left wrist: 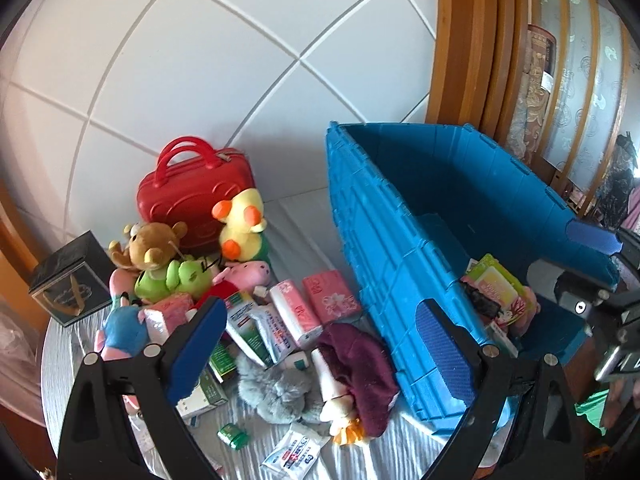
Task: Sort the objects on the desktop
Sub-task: 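Bring both open tools back over the table pile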
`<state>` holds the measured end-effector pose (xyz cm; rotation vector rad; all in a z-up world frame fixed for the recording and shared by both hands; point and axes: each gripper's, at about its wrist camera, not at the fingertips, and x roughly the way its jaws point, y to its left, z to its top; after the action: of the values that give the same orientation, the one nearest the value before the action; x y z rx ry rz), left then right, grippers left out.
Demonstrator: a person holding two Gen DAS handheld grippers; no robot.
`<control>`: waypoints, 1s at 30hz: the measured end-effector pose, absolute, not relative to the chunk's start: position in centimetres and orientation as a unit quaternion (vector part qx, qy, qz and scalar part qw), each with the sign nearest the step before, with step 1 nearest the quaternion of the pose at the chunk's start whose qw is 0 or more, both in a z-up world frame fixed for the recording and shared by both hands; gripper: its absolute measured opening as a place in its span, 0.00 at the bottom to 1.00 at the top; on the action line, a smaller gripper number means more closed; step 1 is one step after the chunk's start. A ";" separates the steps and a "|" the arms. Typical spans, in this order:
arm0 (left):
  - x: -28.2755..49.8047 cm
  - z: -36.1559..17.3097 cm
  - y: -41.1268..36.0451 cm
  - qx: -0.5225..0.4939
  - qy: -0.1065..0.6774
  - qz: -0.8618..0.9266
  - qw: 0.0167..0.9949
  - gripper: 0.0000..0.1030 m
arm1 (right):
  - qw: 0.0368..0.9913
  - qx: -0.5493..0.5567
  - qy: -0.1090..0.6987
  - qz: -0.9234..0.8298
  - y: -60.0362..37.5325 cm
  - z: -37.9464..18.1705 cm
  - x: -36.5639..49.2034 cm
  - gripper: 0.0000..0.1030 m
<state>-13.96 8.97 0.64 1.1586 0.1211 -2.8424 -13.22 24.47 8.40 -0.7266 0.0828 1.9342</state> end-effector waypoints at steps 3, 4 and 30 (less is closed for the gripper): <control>-12.0 -1.2 6.0 0.392 0.055 -0.917 0.054 0.94 | 0.503 -0.310 0.028 0.806 23.8 7.5 -15.6 0.98; -11.3 -1.7 5.0 0.396 0.060 -0.914 0.060 0.94 | 0.504 -0.309 0.027 0.806 23.6 7.1 -16.4 0.98; 0.2 -19.3 -11.0 0.524 0.148 -0.822 0.166 0.94 | 0.428 -0.429 0.064 0.793 20.6 -11.4 -29.5 0.98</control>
<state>0.23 -11.04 -19.27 1.4909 0.4215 -2.3409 -29.52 20.64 -11.44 -1.0714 0.1589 1.9803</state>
